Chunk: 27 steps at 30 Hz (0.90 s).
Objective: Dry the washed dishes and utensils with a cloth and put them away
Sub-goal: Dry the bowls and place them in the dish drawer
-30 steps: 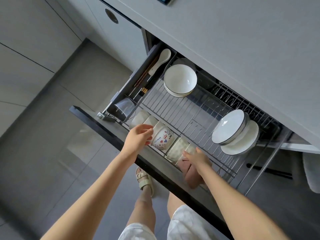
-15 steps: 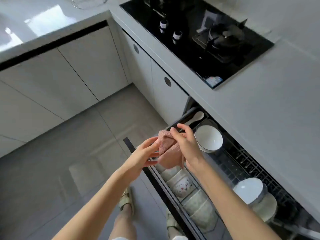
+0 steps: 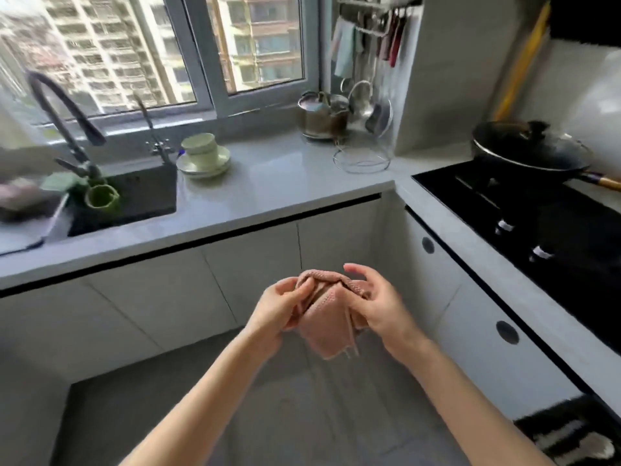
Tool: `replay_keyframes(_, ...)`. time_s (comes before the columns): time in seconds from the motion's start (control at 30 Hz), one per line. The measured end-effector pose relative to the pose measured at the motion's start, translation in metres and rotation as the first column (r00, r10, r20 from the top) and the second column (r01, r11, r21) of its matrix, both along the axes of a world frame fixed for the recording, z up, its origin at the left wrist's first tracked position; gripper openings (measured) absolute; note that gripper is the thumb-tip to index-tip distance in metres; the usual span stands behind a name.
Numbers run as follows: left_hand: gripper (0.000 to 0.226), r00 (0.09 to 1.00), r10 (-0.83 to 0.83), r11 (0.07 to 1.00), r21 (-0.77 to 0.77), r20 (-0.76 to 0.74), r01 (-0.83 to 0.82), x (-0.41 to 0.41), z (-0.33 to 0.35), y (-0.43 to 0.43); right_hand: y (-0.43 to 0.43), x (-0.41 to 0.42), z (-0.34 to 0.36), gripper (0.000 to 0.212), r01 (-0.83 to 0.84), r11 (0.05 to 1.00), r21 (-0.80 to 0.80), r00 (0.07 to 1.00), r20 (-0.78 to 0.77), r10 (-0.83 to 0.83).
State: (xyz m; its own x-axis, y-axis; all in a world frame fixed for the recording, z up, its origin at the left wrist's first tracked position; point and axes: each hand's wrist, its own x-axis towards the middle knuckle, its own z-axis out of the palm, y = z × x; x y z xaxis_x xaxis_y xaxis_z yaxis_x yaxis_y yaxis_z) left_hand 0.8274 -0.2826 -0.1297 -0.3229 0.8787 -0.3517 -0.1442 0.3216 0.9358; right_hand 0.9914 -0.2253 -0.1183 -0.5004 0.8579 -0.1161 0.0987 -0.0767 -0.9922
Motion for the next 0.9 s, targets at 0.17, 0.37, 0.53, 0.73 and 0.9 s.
replay_keyframes(0.17, 0.016, 0.998, 0.064, 0.997, 0.039, -0.023, -0.063, -0.098, 0.023, 0.048, 0.04, -0.108, 0.013, 0.068, -0.136, 0.987, 0.089, 0.99, -0.012, 0.138)
replay_keyframes(0.37, 0.027, 0.997, -0.057, 0.997, -0.045, -0.047, 0.055, -0.215, 0.029, 0.123, 0.142, -0.208, 0.007, 0.059, -0.148, 0.975, 0.166, 0.989, 0.01, 0.149)
replay_keyframes(0.53, 0.026, 0.965, 0.262, 0.959, -0.109, -0.003, -0.261, -0.306, 0.013, 0.212, 0.265, -0.287, 0.003, 0.052, -0.184, 0.961, 0.208, 0.982, 0.069, 0.174)
replay_keyframes(0.73, 0.016, 0.821, 0.568, 0.806, -0.162, -0.064, -0.57, -0.41, 0.003, 0.321, 0.391, -0.376, 0.009, 0.039, -0.21, 0.955, 0.212, 0.976, 0.101, 0.192)
replay_keyframes(0.9, 0.011, 0.722, 0.677, 0.689, -0.224, -0.141, -0.69, -0.483, -0.018, 0.378, 0.456, -0.433, 0.001, 0.034, -0.211, 0.959, 0.189, 0.973, 0.131, 0.188)
